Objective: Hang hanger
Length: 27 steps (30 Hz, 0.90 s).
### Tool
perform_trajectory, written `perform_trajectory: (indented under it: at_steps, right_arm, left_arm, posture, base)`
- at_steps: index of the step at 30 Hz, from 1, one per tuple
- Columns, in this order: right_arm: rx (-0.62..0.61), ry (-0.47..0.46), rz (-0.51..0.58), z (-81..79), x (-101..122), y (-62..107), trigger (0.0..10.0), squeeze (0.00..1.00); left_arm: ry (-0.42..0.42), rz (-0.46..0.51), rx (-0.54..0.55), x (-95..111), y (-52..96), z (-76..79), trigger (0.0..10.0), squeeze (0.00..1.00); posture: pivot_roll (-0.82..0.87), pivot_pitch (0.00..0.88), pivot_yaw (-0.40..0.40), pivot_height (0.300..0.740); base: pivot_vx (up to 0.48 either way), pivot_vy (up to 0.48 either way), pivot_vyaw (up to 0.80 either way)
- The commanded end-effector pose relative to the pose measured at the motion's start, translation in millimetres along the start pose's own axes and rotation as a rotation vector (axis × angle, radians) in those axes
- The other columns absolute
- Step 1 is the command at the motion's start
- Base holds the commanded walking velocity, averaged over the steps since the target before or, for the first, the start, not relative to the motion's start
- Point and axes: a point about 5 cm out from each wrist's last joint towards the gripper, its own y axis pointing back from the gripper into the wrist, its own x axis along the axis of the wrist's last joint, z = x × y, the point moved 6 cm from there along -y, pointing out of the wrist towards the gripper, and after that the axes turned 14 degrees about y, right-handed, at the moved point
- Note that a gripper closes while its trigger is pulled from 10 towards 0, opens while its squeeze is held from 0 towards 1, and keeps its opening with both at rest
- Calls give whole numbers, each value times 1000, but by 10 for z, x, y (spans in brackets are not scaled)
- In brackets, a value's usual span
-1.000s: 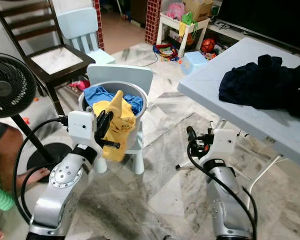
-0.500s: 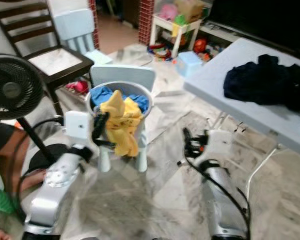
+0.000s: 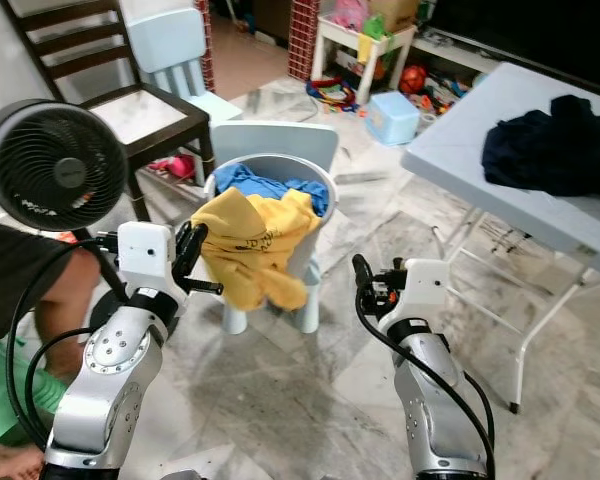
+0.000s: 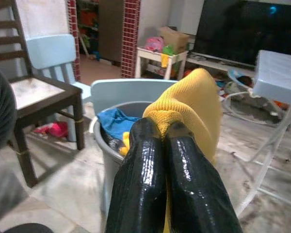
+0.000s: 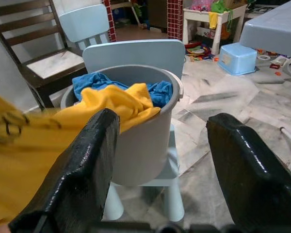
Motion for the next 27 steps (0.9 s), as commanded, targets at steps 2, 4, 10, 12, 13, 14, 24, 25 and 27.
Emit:
perform_trajectory:
  at_steps: [2, 4, 10, 12, 13, 14, 24, 25, 27]
  right_arm:
    - [-26, 11, -19, 98, -36, 26, 10000, 0]
    - [-23, 11, -21, 70, -41, 15, 10000, 0]
    - [-27, 15, -12, 83, -7, 8, 10000, 0]
    - [-33, 17, -12, 100, -11, 14, 10000, 0]
    - [-35, 16, -12, 103, -12, 15, 10000, 0]
    - [-36, 16, -12, 103, -12, 16, 10000, 0]
    - [-48, 12, 3, 88, 17, -20, 10000, 0]
    - [-53, 14, 6, 99, 27, -27, 10000, 0]
    - [-62, 15, 12, 123, 45, -44, 10000, 0]
  left_arm:
    - [29, 7, -89, 25, -65, 275, 10000, 0]
    - [29, -4, -176, 5, -130, 497, 10000, 0]
    - [16, -28, -225, -39, -160, 578, 10000, 0]
    - [10, -42, -219, -75, -147, 529, 10000, 0]
    - [9, -45, -217, -85, -144, 516, 10000, 0]
    - [8, -49, -215, -96, -140, 496, 10000, 0]
    - [58, -66, -114, -134, -143, 248, 10000, 0]
    - [58, -69, -116, -141, -142, 252, 10000, 0]
    - [48, -80, -132, -177, -129, 268, 10000, 0]
  posture:
    - [22, 111, -76, 740]
    - [17, 110, -75, 740]
    - [11, 112, -65, 740]
    - [12, 115, -61, 740]
    - [12, 115, -61, 740]
    - [13, 116, -60, 740]
    - [22, 112, -63, 740]
    - [22, 112, -63, 740]
    - [24, 99, -64, 740]
  base:
    - [0, 0, -800]
    - [0, 0, -800]
    - [0, 0, -800]
    - [0, 0, -800]
    - [0, 0, -800]
    - [0, 0, -800]
    - [0, 0, -800]
    - [0, 0, -800]
    - [0, 0, -800]
